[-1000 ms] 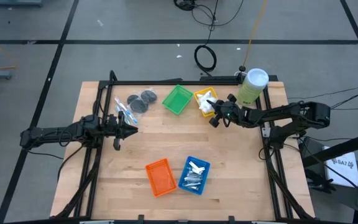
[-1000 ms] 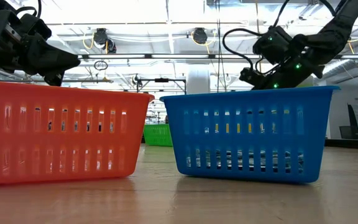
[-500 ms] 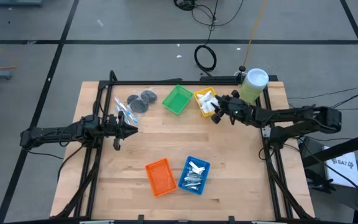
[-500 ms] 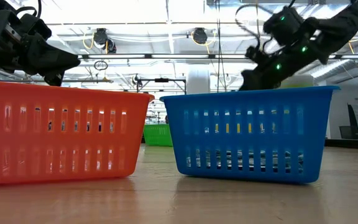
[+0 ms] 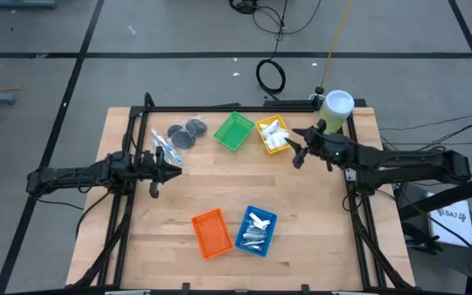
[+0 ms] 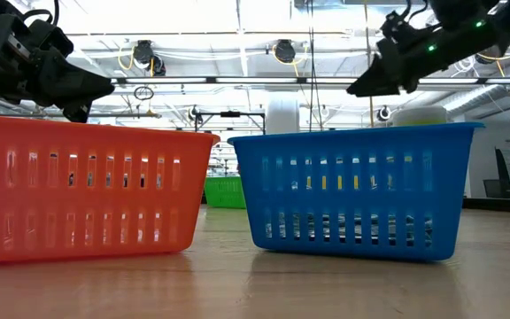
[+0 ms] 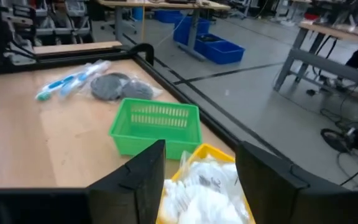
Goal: Pick & Place Travel size toiletries
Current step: Put the blue toothbrush into the orange bin
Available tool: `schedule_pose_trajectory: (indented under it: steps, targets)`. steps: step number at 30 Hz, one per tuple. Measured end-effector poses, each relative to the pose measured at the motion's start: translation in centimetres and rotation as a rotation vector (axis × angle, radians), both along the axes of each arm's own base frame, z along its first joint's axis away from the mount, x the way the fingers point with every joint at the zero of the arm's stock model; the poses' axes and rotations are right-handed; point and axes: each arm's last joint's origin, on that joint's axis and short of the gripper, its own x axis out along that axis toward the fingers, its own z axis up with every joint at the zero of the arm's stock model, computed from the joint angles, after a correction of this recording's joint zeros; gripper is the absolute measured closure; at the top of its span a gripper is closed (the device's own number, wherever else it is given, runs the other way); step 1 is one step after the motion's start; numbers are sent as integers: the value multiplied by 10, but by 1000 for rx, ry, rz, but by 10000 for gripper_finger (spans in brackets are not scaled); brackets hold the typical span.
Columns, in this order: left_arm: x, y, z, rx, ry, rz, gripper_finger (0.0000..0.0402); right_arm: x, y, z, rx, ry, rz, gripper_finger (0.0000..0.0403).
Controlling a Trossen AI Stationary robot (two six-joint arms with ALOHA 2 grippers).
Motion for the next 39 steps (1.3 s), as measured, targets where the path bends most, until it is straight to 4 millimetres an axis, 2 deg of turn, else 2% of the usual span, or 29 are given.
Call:
schedule_pose_trajectory:
  steps: [9,16,21,27,35,39]
  targets:
    - [0,0,0,0,0,0,357,-25,15,11,-28,-21,66,221]
    - [0,0,0,0,0,0,357,-49,29,-15,-51,-93,155,220]
    - [0,0,0,0,0,0,357,-64,35,-25,-35,-184,231,222]
    - [0,0,0,0,0,0,357,-72,41,-36,-27,-238,398,220]
    - [0,0,0,-9,0,0,357,-73,41,-63,-33,-303,405,220]
    - [0,0,0,-55,0,2,357,-74,42,-57,-49,-393,441,222]
